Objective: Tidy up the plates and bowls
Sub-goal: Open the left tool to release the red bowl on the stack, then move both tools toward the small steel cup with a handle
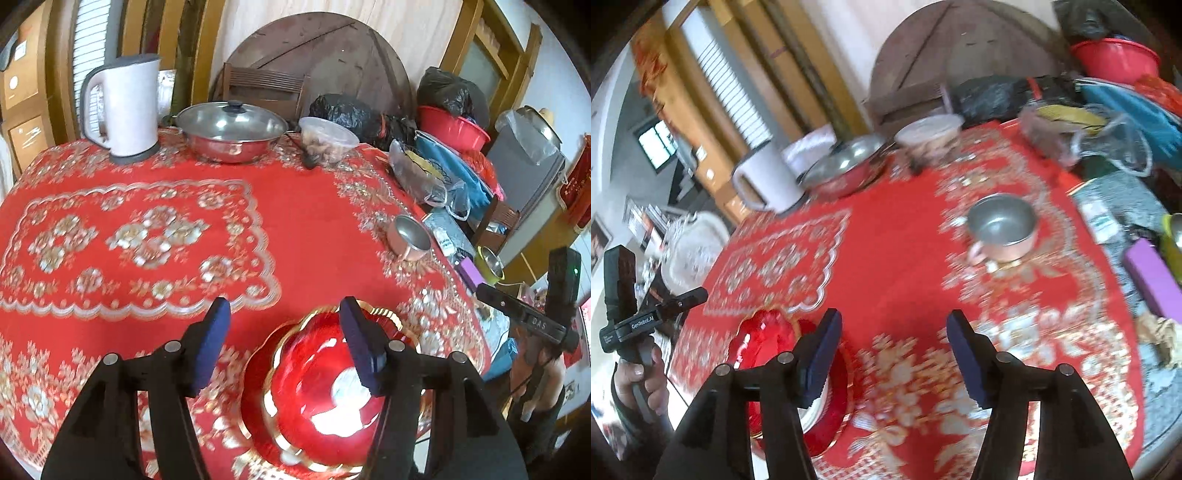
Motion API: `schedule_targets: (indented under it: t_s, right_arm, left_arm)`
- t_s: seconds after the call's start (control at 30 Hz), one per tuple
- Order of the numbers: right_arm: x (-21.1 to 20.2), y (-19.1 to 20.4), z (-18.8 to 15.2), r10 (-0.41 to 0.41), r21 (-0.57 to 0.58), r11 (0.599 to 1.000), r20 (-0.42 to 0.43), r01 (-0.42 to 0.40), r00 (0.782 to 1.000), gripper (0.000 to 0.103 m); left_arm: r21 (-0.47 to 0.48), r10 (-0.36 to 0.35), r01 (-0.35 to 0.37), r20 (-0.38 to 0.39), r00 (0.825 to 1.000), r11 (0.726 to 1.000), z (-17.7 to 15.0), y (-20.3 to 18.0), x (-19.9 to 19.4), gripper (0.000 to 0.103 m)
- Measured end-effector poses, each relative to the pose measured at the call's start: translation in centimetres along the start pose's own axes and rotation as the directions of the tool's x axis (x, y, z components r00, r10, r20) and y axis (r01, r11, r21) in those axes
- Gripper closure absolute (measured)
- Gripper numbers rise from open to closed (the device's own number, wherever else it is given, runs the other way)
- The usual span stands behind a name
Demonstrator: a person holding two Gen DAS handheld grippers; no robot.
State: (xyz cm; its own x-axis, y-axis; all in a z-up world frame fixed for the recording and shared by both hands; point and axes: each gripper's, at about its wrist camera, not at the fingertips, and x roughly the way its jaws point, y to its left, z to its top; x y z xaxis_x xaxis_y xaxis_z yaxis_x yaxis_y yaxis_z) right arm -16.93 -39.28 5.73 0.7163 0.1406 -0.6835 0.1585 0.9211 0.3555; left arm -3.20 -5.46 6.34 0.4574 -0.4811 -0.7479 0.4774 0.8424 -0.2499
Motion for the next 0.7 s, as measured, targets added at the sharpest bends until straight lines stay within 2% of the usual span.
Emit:
schedule_targets:
  t_s: [0.13,0.23,0.3,0.37,0.5,0.6,0.7]
  right_arm:
    - [-1.3,-3.2,1.8,-0.043,0.054,0.998,0.038,0.041,0.998,0.038]
    - [-1.6,-5.0,3.3,-0.079,0.068,0.995,0.046,0.076,0.996,0.035]
    - [-1.2,-5.9,4.5,-0.093,0.062,0.994,0.043,0.09,0.995,0.032]
    - [-0.3,-7.0,5.6,-0.104,0.069,0.992,0.024,0.103,0.994,0.03]
    - [1.3,-8.9,7.2,-0.129,0.071,0.989,0.001,0.128,0.992,0.03]
    - [2.7,-10.9,8.3,-0.129,0.1,0.986,-0.011,0.129,0.992,0.03]
    - [4.3,-13.1,9.0,-0.125,0.14,0.982,-0.035,0.128,0.992,0.03]
  left_arm:
    - [0.001,-0.107,0.107,0.003,0.994,0.994,2.5,-3.9,0.7,0.043]
    - [0.033,-0.149,0.148,0.01,0.989,0.988,4.5,-8.0,1.5,0.035]
    - [0.037,-0.168,0.168,0.002,0.986,0.985,5.8,-10.3,2.5,0.034]
    - [0.023,-0.198,0.199,-0.035,0.98,0.98,6.8,-12.7,4.0,0.034]
    - [-0.092,-0.284,0.274,-0.117,0.952,0.957,7.5,-16.8,7.7,0.034]
    - [-0.141,-0.31,0.291,-0.144,0.94,0.946,6.7,-19.1,9.7,0.034]
    - [-0.135,-0.266,0.248,-0.141,0.954,0.959,6.1,-21.8,12.8,0.034]
